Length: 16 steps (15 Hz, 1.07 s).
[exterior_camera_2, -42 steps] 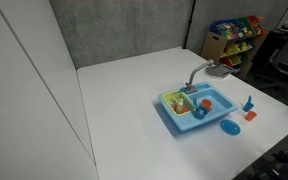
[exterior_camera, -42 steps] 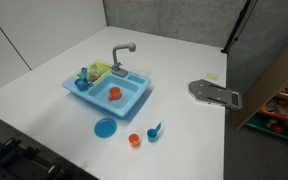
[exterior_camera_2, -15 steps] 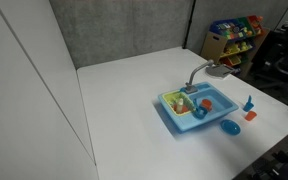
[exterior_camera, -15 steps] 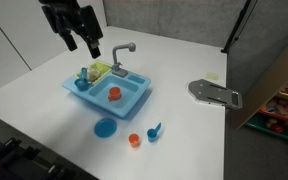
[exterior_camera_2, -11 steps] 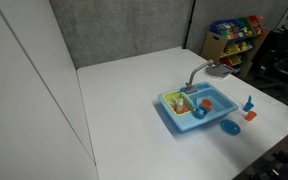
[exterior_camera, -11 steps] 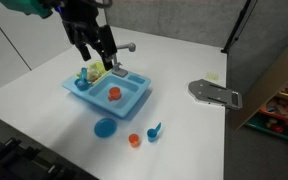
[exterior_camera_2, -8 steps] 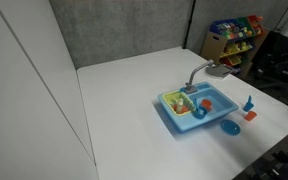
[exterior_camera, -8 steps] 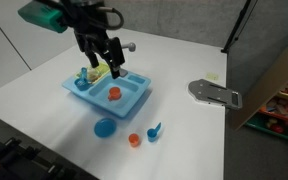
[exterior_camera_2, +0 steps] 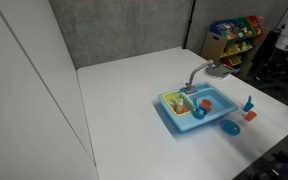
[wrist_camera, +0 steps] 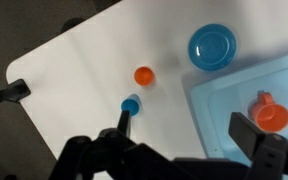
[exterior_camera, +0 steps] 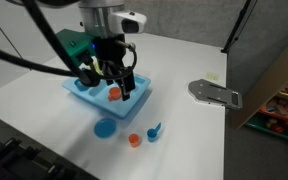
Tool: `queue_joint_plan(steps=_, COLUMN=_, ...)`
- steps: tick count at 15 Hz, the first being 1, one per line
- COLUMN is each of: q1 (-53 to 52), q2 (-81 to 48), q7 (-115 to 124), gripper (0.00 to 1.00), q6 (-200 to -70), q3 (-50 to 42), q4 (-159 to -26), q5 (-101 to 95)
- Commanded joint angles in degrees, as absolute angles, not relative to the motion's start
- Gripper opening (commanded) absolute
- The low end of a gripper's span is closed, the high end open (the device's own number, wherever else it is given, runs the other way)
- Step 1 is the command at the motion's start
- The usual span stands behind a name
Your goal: Pick up the blue knife from the blue cup and put it in the orange mug
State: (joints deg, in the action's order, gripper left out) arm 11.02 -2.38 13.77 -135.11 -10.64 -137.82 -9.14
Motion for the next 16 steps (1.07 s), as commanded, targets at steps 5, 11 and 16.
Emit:
queue_joint_plan(steps=5, q1=10.79, q2=-3.24, q7=14.35, gripper=1.0, q6=-135.01, q3=-11.22, q4=-137.35, q5=-9.07)
queue_joint_plan(steps=11, q1=11.1, q2=-8.17, q7=17.57, gripper=1.0, q6=-135.47, q3=-12.38, q4=-135.61, q5=-10.19)
queue_joint_plan(steps=16, q1=10.98, q2=-15.26, q7=21.11, gripper=1.0, q6=-139.0, q3=-14.75, q4=-132.31, q5=-9.69)
